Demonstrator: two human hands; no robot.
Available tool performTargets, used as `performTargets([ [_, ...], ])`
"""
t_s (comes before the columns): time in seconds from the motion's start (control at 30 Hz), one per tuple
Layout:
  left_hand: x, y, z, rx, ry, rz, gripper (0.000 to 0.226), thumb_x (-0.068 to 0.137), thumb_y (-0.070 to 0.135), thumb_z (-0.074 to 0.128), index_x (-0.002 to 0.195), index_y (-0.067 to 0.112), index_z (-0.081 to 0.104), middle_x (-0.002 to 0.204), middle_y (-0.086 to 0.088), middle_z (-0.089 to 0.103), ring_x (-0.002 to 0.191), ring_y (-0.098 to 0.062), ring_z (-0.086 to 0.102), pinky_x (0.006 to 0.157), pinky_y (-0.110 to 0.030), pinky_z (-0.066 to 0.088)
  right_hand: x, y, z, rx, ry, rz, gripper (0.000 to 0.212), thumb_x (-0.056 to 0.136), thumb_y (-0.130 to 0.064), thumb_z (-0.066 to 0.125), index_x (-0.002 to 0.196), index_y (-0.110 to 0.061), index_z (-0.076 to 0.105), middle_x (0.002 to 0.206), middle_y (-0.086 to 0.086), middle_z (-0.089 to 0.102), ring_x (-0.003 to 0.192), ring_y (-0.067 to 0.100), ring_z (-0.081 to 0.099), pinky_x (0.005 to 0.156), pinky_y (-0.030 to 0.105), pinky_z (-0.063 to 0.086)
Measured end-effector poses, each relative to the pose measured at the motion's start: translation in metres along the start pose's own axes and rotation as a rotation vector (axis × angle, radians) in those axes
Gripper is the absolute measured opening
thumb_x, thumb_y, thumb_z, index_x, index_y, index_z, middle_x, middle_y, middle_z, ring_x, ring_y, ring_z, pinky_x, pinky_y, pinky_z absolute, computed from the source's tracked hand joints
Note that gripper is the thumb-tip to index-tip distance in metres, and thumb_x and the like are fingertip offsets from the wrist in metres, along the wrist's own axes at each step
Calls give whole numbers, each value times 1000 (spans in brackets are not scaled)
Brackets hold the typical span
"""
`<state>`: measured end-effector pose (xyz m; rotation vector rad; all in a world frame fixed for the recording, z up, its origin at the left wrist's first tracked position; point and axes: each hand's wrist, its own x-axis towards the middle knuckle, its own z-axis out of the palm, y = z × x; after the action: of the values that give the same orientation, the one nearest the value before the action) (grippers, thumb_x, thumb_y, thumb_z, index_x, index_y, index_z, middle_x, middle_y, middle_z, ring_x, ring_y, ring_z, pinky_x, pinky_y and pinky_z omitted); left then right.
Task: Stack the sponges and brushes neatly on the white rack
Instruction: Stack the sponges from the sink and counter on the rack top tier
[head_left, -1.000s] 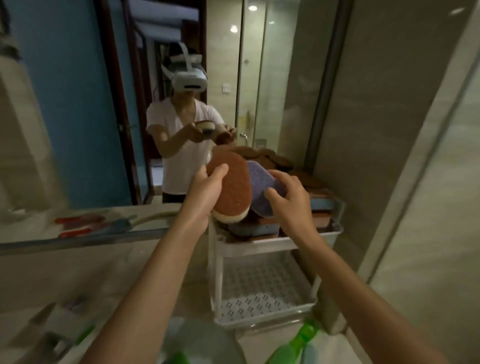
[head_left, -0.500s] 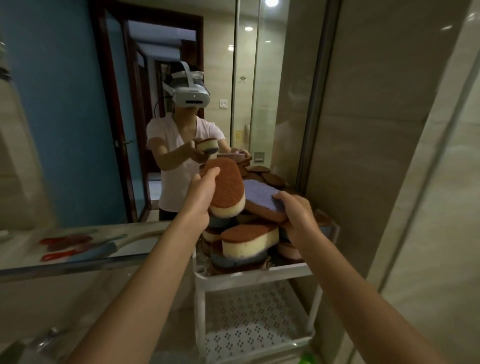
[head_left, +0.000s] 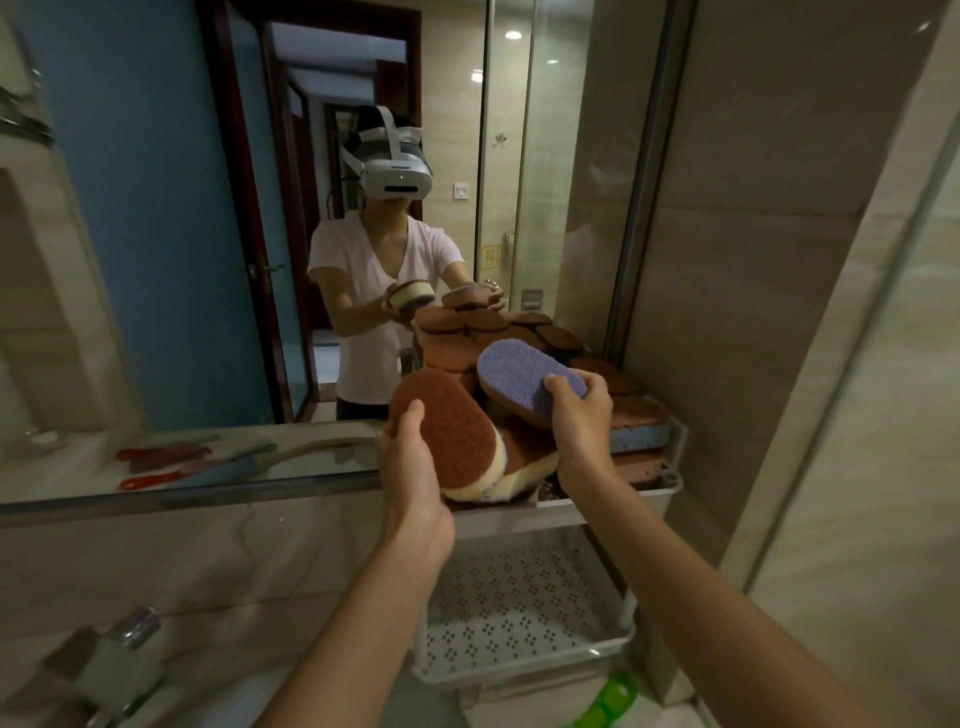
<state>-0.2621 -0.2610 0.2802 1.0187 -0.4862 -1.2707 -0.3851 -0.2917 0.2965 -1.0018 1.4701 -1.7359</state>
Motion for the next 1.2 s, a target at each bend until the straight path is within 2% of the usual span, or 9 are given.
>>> performTargets([
  [0.13, -10, 0, 7, -84, 23, 46, 22, 93, 38, 48, 113, 30, 45, 114, 0, 51, 108, -24, 52, 100, -46, 42, -9, -3, 1, 78, 40, 22, 23, 93, -19, 51, 115, -12, 47, 97, -1, 49, 87, 12, 50, 73, 27, 42],
  [0.2, -9, 8, 12, -104, -2, 73, 24, 93, 38, 47, 116, 30, 45, 113, 0, 51, 106, -22, 51, 100, -45, 42, -10, -9, 2, 125, 32, 27, 19, 93, -19, 50, 112, -15, 46, 100, -1, 48, 97, 15, 50, 80, 30, 42],
  [0.3, 2, 23, 19, -89, -38, 109, 34, 93, 40, 46, 124, 27, 45, 117, -2, 51, 108, -22, 51, 99, -43, 42, -10, -18, 8, 166, 28, -4, 17, 93, -17, 50, 109, -17, 44, 105, 0, 47, 98, 14, 49, 79, 29, 40],
  [0.43, 25, 26, 20, -40, -34, 114, 31, 93, 39, 46, 120, 25, 47, 119, -4, 53, 111, -24, 52, 97, -40, 42, -11, -13, 17, 177, 22, 17, 15, 94, -15, 49, 106, -19, 41, 107, 0, 45, 98, 14, 48, 81, 29, 42],
  [0.63, 36, 14, 10, 33, -35, 111, 40, 95, 36, 44, 131, 20, 40, 116, -3, 48, 110, -22, 48, 96, -39, 39, -11, -4, 18, 130, 29, 9, 25, 95, -16, 49, 118, -12, 42, 105, 1, 45, 93, 13, 48, 78, 27, 41],
  [0.8, 38, 26, 8, 26, -31, 160, 41, 94, 36, 45, 131, 19, 40, 115, -1, 49, 104, -19, 48, 89, -36, 40, -11, -8, 17, 125, 7, -52, 25, 93, -14, 50, 117, -13, 42, 104, -2, 45, 94, 11, 49, 79, 27, 44],
  [0.97, 35, 52, 24, 21, -66, 237, 41, 94, 37, 44, 130, 19, 38, 115, -1, 49, 107, -20, 49, 95, -40, 41, 1, -23, 8, 150, 45, -149, 33, 91, -11, 54, 120, -12, 40, 97, -5, 47, 85, 6, 51, 70, 19, 46],
  [1.13, 48, 67, 66, 51, -156, 76, 42, 94, 37, 47, 131, 18, 45, 114, -3, 54, 100, -19, 50, 84, -32, 41, 36, -45, -9, 77, 115, -112, 48, 88, -8, 56, 131, -12, 35, 121, 9, 50, 104, 21, 54, 86, 32, 49],
  [1.2, 59, 65, 84, 97, -190, 25, 46, 92, 40, 49, 132, 18, 46, 121, -5, 56, 101, -21, 53, 83, -34, 44, 53, -49, -14, 73, 116, -81, 51, 89, -9, 56, 135, -11, 34, 127, 11, 49, 113, 25, 53, 89, 30, 45],
])
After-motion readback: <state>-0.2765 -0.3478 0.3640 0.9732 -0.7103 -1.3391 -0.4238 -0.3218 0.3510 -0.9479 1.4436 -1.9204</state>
